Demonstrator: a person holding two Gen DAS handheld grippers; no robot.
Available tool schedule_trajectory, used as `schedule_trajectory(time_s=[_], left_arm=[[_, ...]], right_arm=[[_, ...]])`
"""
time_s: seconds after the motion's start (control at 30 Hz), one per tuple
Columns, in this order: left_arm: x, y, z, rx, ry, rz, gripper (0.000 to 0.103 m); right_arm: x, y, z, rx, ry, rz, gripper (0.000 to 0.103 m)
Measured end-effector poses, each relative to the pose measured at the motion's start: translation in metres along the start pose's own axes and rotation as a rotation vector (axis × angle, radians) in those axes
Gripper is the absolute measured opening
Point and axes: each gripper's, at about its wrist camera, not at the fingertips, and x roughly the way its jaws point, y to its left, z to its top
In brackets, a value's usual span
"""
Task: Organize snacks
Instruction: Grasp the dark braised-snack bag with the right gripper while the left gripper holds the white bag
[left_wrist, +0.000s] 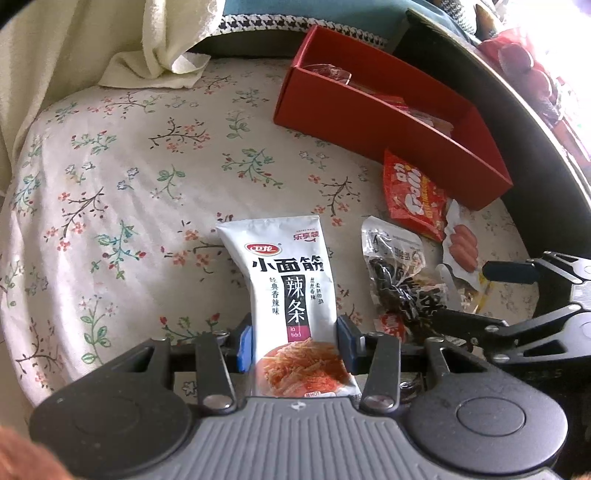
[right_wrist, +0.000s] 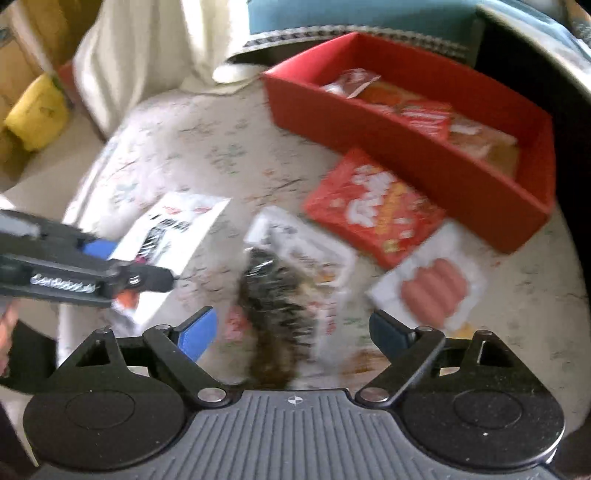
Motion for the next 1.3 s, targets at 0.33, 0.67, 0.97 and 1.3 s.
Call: schedule_trajectory(time_s=[0.33,0.67,0.97,1.3], left_arm=[[0.001,0.003,0.001,-0.02,0.011,-0.003,0.038],[0.004,-0.004,0.001,0.001,0.021,-0.016,0.038],[0.01,-0.01,0.001,0.021,0.033,-0.01,0.038],[0.008,-0.014,0.003,0.021,0.023,-0.024,0.038]], right_arm=[[0.018,0.022,-0.025,-0.048,0.105,-0.036,0.093],[0.017,0.015,-0.027,0.016,0.083,0.017,0.062],[0.021,0.017,-0.024,0.007,0.042,-0.008,0.06],[0.012,-0.008,-0.023,0.154,-0.007,0.079,0.051]])
